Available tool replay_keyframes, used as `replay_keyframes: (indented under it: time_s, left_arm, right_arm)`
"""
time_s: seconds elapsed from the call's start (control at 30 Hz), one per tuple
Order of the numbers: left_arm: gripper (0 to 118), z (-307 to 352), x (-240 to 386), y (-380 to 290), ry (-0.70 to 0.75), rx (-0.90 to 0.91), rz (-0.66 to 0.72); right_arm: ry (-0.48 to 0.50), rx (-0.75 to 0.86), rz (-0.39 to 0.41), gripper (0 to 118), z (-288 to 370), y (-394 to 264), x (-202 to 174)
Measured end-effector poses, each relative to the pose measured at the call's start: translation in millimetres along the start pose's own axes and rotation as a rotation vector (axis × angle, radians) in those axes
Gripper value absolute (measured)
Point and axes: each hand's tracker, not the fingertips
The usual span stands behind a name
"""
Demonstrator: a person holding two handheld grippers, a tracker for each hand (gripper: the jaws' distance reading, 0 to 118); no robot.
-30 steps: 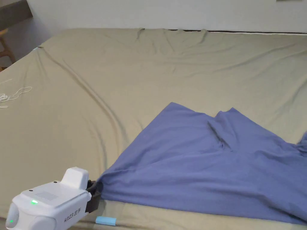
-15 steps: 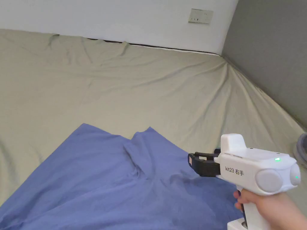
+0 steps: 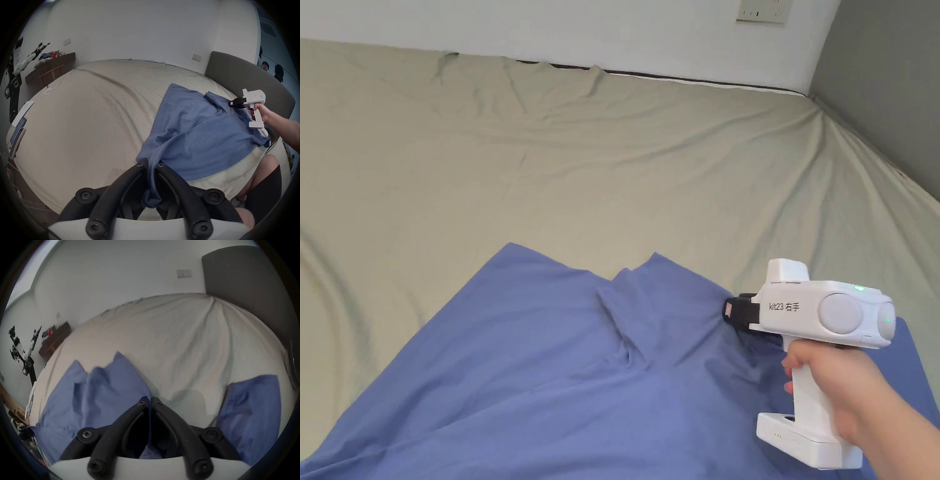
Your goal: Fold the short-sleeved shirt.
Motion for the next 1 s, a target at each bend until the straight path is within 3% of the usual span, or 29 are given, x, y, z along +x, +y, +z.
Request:
replay_keyframes:
  time_s: [0.2, 0.37, 0.5, 0.67, 0.73, 0.77, 0.8, 1.0]
  left_arm:
    - [3, 27.1, -0.6, 16.8, -0.046, 0.069, 0.031]
    - [2, 62.6, 5.0, 50.4, -0.088, 0.188, -0.002]
    - [2, 92.8, 10.1, 90.8, -0.082, 0.283, -0.058]
    - [2, 136.9, 22.6, 148.4, -0.119, 0.400, -0.073]
    - [2, 159.5, 33.4, 171.3, -0.111, 0.445, -0.103]
    - [2, 171.4, 38.2, 182.2, -0.113, 0.460, -0.110]
    - [2, 179.6, 42.2, 192.0, -0.123, 0.482, -0.119]
    - [2, 200.3, 55.0, 270.2, -0.104, 0.553, -0.147]
  right_arm:
    - [-0.017, 0.137, 0.107, 1, 66.1, 22.3, -20.8]
    - [-0.033, 0.339, 0.198, 1, 174.1, 42.7, -34.8]
    - [-0.056, 0.509, 0.189, 1, 281.0, 58.1, -42.0]
    - [-0.093, 0.679, 0.268, 1, 400.4, 77.7, -56.5]
    - [-0.078, 0.691, 0.242, 1, 436.3, 85.3, -60.2]
    - [-0.099, 0.736, 0.278, 1, 453.3, 89.5, -66.0]
    - [-0.132, 0.819, 0.371, 1, 469.8, 96.4, -74.1]
    - [-0.233, 0.859, 0.365, 1, 488.9, 155.3, -82.2]
